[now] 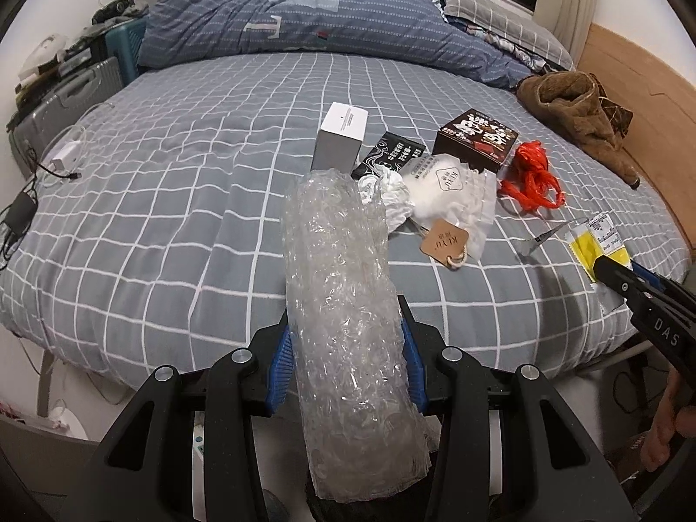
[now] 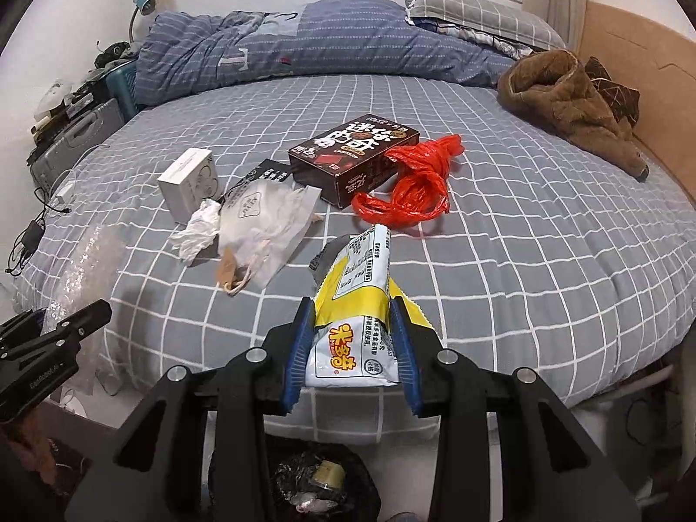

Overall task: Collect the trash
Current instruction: 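Carry the bubble wrap and snack wrapper with both tools over the trash bin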

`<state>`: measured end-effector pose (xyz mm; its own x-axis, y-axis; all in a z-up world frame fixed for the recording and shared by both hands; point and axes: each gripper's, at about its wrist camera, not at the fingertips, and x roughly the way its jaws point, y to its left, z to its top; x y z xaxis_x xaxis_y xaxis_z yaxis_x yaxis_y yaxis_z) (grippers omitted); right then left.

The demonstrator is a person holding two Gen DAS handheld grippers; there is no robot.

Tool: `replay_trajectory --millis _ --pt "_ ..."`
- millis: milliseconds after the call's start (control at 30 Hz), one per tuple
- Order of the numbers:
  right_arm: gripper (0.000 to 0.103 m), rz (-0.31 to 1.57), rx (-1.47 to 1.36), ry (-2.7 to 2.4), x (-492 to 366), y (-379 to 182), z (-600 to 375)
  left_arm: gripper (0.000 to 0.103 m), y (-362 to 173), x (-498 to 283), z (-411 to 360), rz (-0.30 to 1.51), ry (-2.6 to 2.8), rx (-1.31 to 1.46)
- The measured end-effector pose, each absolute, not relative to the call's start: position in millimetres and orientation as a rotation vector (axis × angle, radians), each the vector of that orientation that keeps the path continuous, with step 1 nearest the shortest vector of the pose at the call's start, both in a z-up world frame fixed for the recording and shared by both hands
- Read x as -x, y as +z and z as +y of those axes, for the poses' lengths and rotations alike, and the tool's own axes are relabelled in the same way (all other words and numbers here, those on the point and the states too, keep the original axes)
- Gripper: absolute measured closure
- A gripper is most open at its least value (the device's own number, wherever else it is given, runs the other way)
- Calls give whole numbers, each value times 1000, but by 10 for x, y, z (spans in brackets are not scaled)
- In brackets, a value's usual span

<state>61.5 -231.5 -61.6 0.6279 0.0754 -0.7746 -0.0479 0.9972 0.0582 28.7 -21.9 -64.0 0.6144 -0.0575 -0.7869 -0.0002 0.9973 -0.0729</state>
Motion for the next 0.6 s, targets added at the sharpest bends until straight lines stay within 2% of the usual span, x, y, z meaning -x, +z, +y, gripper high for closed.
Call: replay_trajectory --millis 600 --pt "69 897 -46 114 -234 -590 -2220 61 -637 51 -276 918 -54 71"
